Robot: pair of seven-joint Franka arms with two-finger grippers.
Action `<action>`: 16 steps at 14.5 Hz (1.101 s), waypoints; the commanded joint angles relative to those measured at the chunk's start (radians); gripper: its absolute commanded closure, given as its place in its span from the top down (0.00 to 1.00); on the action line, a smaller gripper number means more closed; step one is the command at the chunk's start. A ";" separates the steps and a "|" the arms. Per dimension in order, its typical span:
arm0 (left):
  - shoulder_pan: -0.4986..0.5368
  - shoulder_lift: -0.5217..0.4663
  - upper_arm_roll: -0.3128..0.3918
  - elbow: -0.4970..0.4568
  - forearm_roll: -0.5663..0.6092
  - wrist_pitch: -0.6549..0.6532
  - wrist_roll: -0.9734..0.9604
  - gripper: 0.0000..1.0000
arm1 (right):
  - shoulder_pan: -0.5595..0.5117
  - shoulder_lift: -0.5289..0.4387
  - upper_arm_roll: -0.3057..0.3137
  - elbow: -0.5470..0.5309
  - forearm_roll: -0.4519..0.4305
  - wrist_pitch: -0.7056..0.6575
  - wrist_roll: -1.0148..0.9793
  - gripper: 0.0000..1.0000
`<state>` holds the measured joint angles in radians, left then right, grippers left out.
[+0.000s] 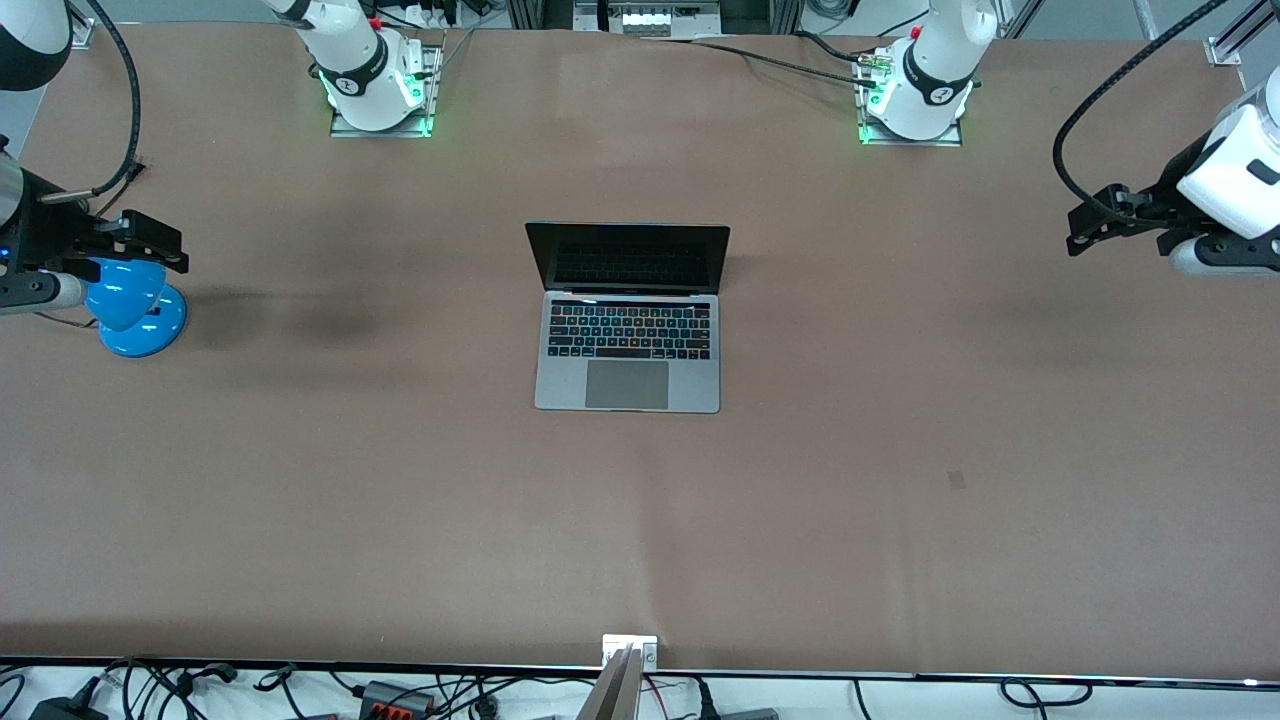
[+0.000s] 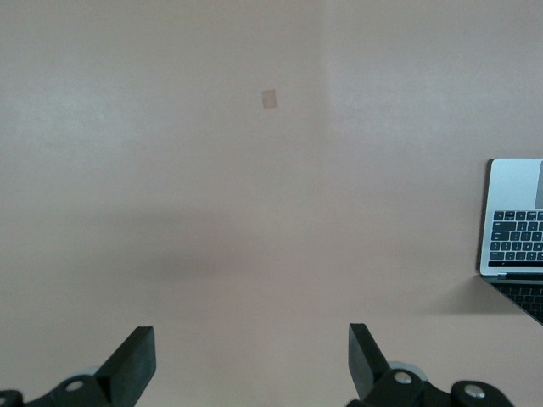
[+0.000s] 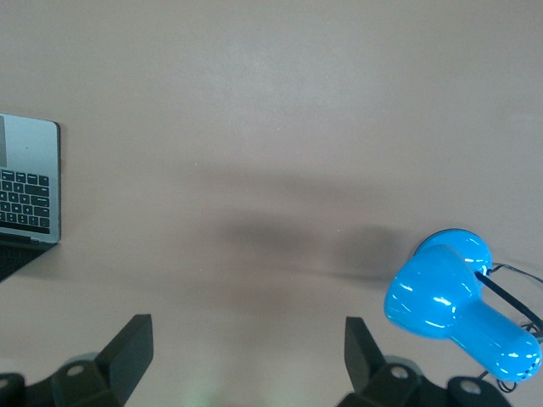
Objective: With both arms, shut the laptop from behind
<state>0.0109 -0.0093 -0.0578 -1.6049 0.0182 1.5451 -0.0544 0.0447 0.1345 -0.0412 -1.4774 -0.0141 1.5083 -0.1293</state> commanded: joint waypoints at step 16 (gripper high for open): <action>0.006 -0.015 0.001 -0.024 -0.014 0.006 0.005 1.00 | 0.006 0.007 0.001 0.029 0.078 -0.029 -0.003 1.00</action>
<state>0.0112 -0.0182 -0.0561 -1.6191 0.0146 1.5478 -0.0549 0.0484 0.1350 -0.0397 -1.4707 0.0422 1.5062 -0.1296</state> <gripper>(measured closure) 0.000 0.000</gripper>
